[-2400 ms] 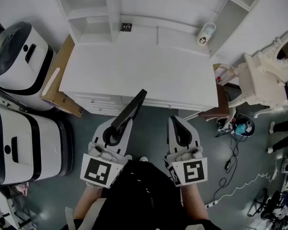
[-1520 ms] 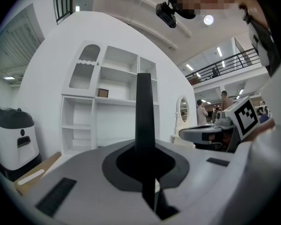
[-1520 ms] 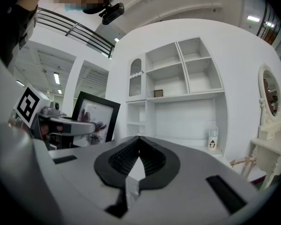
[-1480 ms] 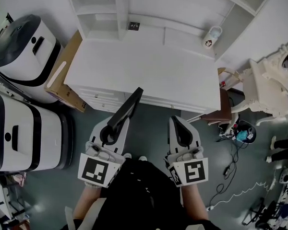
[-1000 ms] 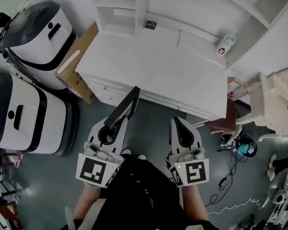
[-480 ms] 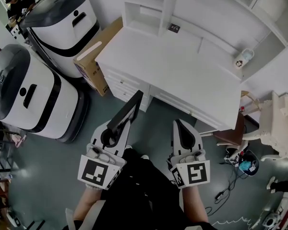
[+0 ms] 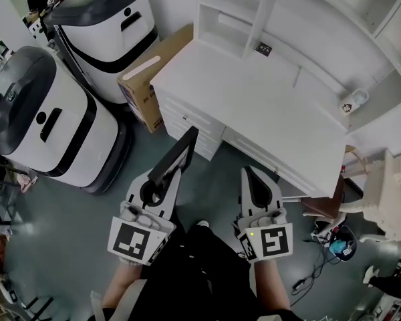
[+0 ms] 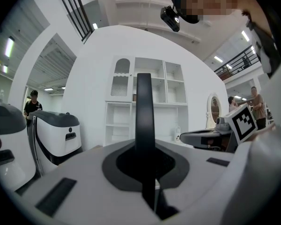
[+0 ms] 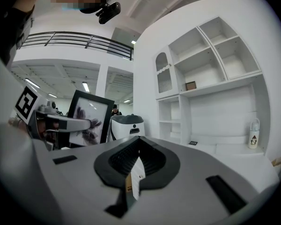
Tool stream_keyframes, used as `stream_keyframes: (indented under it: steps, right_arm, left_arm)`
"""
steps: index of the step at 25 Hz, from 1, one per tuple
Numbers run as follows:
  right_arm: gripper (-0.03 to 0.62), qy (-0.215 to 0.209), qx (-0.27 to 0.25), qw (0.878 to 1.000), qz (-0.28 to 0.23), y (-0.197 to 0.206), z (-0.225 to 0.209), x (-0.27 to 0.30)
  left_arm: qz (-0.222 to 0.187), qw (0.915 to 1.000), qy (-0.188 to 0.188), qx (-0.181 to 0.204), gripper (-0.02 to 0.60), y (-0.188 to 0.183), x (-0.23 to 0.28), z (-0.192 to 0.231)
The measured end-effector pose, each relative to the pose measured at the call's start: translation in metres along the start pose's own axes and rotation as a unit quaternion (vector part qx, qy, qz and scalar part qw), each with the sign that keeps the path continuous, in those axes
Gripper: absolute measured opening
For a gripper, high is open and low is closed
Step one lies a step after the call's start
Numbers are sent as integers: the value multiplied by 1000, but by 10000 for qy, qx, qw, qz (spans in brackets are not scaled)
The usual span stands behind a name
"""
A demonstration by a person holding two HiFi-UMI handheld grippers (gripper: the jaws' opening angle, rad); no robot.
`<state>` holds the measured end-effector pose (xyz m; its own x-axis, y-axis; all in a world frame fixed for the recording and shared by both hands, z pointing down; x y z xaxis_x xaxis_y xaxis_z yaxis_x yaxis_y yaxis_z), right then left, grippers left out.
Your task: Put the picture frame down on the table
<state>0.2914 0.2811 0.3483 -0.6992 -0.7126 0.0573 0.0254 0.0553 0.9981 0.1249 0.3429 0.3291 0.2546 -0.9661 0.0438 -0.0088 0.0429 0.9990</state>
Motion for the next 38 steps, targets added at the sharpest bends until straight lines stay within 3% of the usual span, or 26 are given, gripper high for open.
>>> stream_keyframes:
  steps: [14,26,38]
  right_arm:
    - [2,183,-190,9997,-12,-23,34,117]
    - [2,613,-241,9978,10,-32,66,199]
    - [2,798,-287,9964,7,-30,96,241]
  left_arm:
    - [-61,9998,176,-8,12,-17,38,127]
    - [-135,9984,553,24,12,-22,62,224]
    - [-183,9972,724,-18,12,-15,64,278]
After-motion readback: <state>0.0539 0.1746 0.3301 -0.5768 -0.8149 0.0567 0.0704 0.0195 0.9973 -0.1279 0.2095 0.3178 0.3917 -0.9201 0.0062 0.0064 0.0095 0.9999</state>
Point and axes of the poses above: the fingertips, and each gripper's own axes: x forward along the fingers, z to its left, y out of its underside, the point moved 4 cm from there along -x, backward along the fingers, and after that the axes turned 1 degree about -z, right-handed, at the moved point
